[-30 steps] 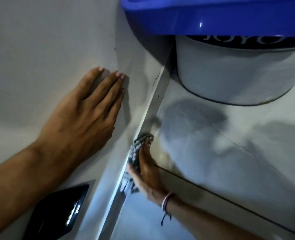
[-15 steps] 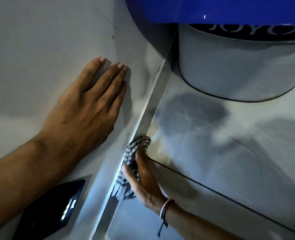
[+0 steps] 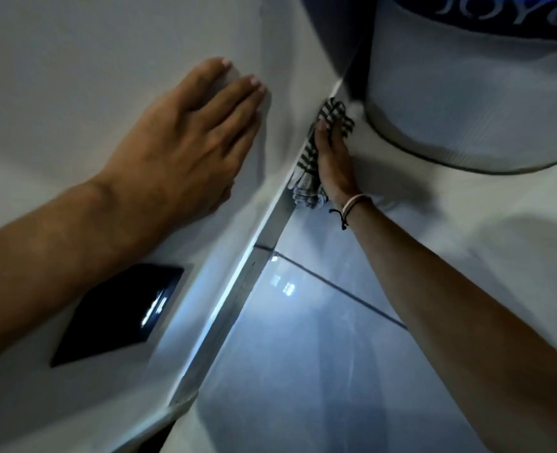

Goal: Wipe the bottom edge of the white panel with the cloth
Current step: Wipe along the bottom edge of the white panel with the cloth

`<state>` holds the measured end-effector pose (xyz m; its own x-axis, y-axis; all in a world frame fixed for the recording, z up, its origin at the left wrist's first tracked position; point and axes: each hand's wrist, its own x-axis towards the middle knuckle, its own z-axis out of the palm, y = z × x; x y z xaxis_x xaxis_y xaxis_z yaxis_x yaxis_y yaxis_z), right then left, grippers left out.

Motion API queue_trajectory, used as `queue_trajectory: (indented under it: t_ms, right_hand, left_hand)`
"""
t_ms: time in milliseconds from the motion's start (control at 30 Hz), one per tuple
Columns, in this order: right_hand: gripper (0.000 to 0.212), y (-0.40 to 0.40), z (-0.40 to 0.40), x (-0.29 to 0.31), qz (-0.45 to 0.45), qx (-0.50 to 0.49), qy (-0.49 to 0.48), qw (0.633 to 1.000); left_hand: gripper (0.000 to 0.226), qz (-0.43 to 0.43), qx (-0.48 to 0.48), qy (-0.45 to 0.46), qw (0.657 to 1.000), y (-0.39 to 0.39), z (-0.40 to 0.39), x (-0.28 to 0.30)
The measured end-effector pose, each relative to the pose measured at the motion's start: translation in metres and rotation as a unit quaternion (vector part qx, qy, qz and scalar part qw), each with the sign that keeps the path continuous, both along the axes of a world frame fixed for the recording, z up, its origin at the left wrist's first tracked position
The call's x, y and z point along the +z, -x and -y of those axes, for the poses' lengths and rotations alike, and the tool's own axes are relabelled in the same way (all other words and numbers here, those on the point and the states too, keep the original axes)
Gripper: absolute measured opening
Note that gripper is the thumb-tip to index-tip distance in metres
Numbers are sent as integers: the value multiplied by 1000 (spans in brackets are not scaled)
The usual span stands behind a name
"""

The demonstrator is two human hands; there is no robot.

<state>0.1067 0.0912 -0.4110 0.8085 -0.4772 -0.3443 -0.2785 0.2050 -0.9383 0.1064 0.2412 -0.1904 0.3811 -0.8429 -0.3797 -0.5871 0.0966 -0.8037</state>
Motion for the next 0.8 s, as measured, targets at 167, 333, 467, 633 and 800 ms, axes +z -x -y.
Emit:
queue_trajectory:
  t_ms: [167,333,467,633,800]
  right_hand:
    - [63,93,-131,-5,7,37,5,999]
    - [64,238,-293,-2,16,225,21,974]
    - [66,266,-330,-1,8,315,5,949]
    - [52,205,-247,-1,-7,219,11,976]
    - [57,123,-171,-5,-2,90,21,996]
  left_hand:
    - [68,-26,91,179,979,54,-67,-2]
    - [66,36,117,349,929,109,-127,-30]
    - [79,72,98,329,936,106,-138,-30]
    - [80,130,70,310,939,109,-143,-38]
    - [74,132,51,341,929,104,-141,-44]
